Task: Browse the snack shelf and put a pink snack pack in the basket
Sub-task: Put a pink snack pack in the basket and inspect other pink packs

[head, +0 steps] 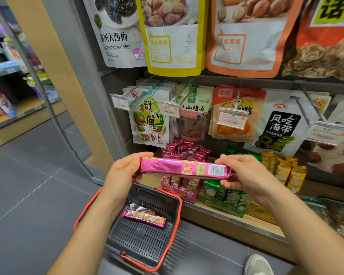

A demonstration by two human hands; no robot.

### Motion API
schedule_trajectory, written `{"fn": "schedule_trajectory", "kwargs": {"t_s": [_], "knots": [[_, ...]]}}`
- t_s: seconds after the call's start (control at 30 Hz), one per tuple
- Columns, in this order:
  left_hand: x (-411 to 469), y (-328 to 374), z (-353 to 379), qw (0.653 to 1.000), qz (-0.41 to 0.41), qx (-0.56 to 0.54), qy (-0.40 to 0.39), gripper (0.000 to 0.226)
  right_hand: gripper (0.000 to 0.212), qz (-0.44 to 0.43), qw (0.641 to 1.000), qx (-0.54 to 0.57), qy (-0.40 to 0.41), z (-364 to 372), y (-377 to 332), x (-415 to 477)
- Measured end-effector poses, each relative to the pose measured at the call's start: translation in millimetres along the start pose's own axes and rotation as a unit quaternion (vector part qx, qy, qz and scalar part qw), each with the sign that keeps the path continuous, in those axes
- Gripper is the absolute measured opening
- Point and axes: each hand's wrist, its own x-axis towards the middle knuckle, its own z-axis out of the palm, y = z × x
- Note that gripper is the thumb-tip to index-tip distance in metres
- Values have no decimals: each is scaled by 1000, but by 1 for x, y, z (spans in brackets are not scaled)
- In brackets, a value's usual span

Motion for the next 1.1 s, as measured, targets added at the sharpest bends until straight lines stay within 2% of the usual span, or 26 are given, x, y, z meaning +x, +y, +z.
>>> {"fn": "schedule_trajectory", "kwargs": {"t_s": [0.1,0.2,0.43,0.6,0.7,0.9,1.0,1.1], "knots": [[1,2,-4,998,-20,-61,-12,32,13,-34,999,14,-19,-3,2,-1],[5,4,-5,996,-41,-76,8,28,12,-71,997,27,5,-5,5,1],[8,-2,-5,997,-57,-25,46,10,16,-123,985,102,67,-10,6,-1],[15,-14,4,993,-79,-12,88,6,18,-146,977,123,100,-12,5,-3],[17,-24,15,991,-87,36,95,4,16,-168,970,123,129,-14,3,-4],[24,-55,47,987,-121,93,54,5,12,-224,959,24,171,-26,1,-6],[31,-70,61,983,-146,109,30,6,12,-220,963,-45,149,-30,2,-3],[39,-82,73,980,-167,112,-4,6,16,-168,978,-88,86,-33,4,-3]]}}
